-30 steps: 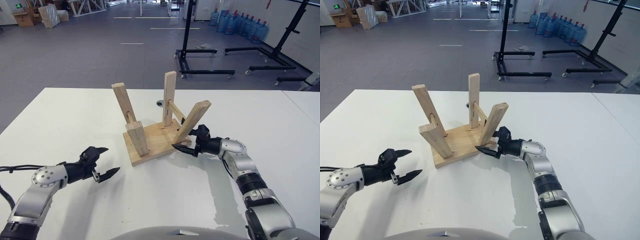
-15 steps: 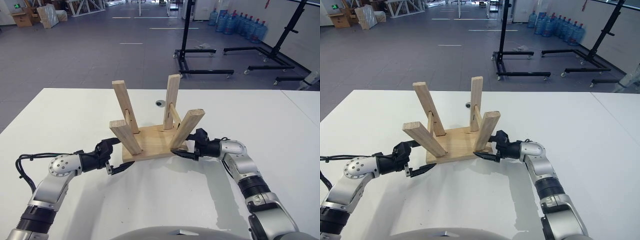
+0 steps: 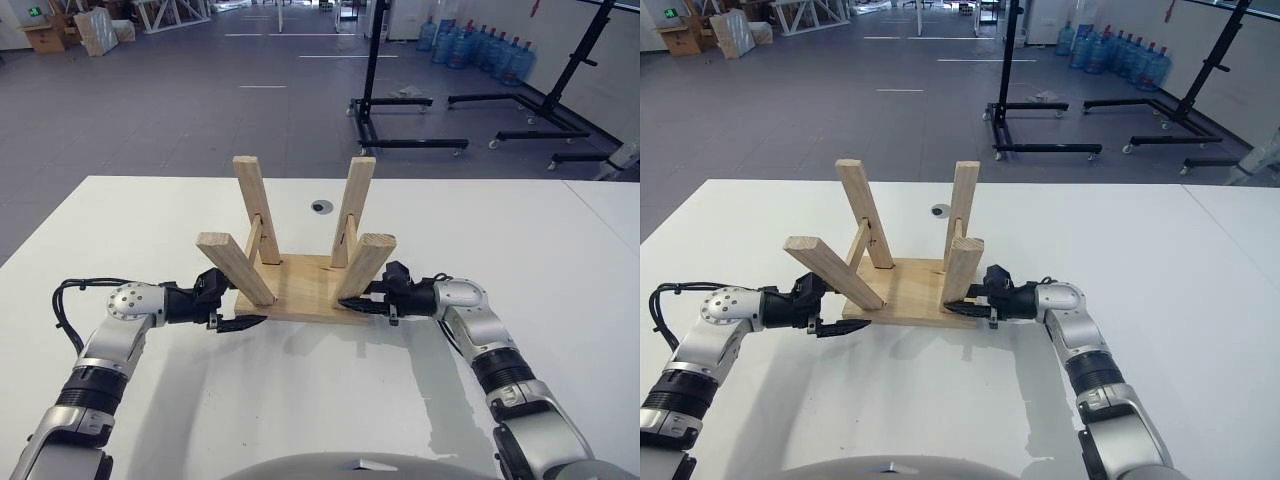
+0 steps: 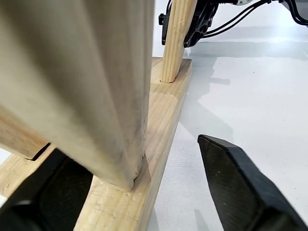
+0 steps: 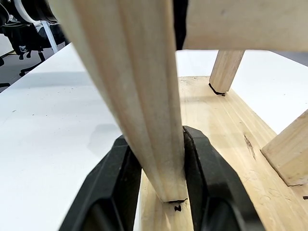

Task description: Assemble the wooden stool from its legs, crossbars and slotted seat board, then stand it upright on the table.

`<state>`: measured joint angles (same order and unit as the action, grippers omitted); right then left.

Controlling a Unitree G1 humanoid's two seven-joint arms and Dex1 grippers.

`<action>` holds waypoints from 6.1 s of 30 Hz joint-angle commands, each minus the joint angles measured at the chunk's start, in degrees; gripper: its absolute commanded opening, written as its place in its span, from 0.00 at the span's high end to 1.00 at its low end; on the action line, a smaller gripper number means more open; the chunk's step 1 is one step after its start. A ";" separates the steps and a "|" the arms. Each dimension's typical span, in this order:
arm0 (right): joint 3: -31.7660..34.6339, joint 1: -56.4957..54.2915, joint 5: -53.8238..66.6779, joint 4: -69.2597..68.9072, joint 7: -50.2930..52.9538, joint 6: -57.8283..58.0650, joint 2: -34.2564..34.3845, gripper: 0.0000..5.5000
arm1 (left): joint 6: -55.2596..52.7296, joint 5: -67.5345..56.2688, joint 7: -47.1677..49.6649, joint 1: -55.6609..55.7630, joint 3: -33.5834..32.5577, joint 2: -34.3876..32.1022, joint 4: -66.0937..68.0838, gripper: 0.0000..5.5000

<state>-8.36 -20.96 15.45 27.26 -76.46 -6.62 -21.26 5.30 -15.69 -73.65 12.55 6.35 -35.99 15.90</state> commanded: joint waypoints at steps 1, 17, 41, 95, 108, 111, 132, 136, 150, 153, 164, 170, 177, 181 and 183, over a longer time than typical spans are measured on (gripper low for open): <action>0.38 -1.04 0.06 0.76 -0.71 -0.38 -0.86 0.79 | 0.29 0.01 -1.79 0.84 0.12 -0.55 1.29 0.46; 1.42 -2.32 2.63 2.25 -6.73 -2.11 -0.84 0.80 | -4.65 -4.83 -5.77 -0.78 -0.49 0.13 -2.57 0.79; -7.54 -5.26 33.71 -26.43 -7.48 85.27 -22.44 0.81 | -61.30 -42.79 10.82 -11.45 -7.71 -3.51 -24.92 0.81; 4.14 27.56 5.57 -24.07 -0.22 3.81 -14.26 0.25 | 1.28 3.02 5.46 -21.80 -3.63 -5.67 -17.13 0.15; 2.21 28.99 9.54 -32.59 2.98 11.10 -12.25 0.50 | -6.30 -7.81 0.86 -17.97 -1.35 -2.61 -21.47 0.42; 2.44 29.66 10.36 -34.33 3.42 12.33 -12.95 0.60 | -8.00 -9.49 0.15 -17.96 -1.72 -2.95 -21.56 0.50; 16.68 12.75 58.40 -31.37 16.88 53.79 -14.60 0.75 | -33.80 -53.23 16.49 -8.41 -17.51 5.47 -39.13 0.69; 20.76 5.73 66.97 -24.77 26.79 59.23 -10.58 0.75 | -34.40 -54.52 19.58 -8.13 -17.48 7.92 -40.78 0.70; 21.70 5.47 77.58 -39.12 60.92 53.75 5.43 0.75 | -30.83 -45.58 47.25 1.68 -16.75 22.30 -35.17 0.70; 20.20 5.71 79.13 -40.95 64.87 52.05 7.26 0.75 | -30.67 -41.47 52.13 4.24 -15.33 25.05 -29.62 0.70; 14.60 6.49 80.12 -41.16 68.37 49.40 14.53 0.99 | -28.90 -32.16 59.89 15.20 -16.48 31.39 -12.23 0.70; 15.31 6.45 75.61 -39.80 63.53 48.55 14.80 0.99 | -29.45 -31.37 57.82 15.45 -17.03 31.24 -13.00 0.70; 15.62 6.68 72.37 -38.81 59.50 47.83 15.97 0.99 | -28.67 -28.28 55.44 14.28 -16.30 30.17 -14.91 0.70; 15.90 6.38 70.85 -38.07 58.55 47.16 16.63 0.99 | -24.02 -20.44 51.23 11.50 -12.19 28.23 -15.32 0.70; 15.95 6.35 69.98 -37.81 58.29 47.10 16.67 0.99 | -19.53 -13.62 48.09 9.39 -8.57 25.71 -14.05 0.70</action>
<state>7.35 -14.00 86.49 -11.24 -17.97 40.71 -4.53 -17.33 -34.26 -23.41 23.61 -4.78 -8.04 0.88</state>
